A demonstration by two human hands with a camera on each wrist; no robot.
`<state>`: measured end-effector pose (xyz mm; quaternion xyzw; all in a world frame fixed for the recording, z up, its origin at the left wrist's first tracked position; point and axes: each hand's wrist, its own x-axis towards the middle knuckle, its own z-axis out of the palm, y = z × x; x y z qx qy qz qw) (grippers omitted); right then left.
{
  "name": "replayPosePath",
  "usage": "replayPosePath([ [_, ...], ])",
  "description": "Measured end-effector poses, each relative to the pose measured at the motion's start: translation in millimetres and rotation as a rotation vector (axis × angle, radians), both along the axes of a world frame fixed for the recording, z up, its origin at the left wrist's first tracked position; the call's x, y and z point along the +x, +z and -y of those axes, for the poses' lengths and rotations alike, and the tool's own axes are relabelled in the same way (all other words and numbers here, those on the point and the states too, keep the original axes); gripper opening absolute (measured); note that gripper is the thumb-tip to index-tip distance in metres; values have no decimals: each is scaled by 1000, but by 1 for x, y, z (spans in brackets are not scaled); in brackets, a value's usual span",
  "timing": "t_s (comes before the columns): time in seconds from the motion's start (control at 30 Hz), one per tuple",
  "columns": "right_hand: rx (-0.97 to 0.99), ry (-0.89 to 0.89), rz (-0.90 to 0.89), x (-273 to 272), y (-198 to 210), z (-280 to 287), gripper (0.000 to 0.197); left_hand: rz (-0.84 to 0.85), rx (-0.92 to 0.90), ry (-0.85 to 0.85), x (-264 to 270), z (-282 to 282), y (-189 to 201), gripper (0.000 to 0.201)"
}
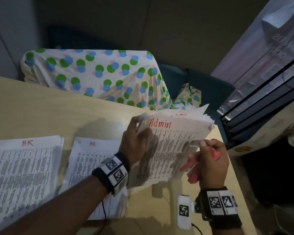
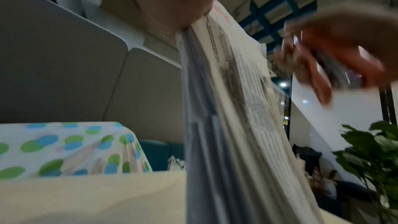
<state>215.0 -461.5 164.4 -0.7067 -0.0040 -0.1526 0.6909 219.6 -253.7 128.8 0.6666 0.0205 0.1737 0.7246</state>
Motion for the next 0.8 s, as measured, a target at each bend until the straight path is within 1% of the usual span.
replayPosePath([
  [0.03,-33,-13,-51,0,-4,1,19,14,-3,-6,2,-4,5,27],
  [0.1,-64,20,-140,1,-12,4,35,34,-5,-22,3,-14,14,30],
  [0.27,-89,211,-318,11,-20,2,54,72,-13,-74,-7,-33,32,29],
  [0.3,-102,232,-339,13,-21,1,56,73,-13,-72,-9,-38,32,28],
  [0.4,-161,250,-347,19,-19,-10,52,49,-23,-65,-14,-49,29,29],
  [0.53,-167,322,-368,28,-19,-27,67,20,8,-59,-22,-61,25,31],
  [0.6,-166,369,-398,33,-19,-34,63,12,15,-43,-26,-68,24,36],
  [0.7,-223,389,-423,38,-21,-40,46,-11,11,-13,-31,-83,22,39],
  [0.8,-335,424,-478,35,-27,-51,17,-51,11,37,-38,-99,14,38],
])
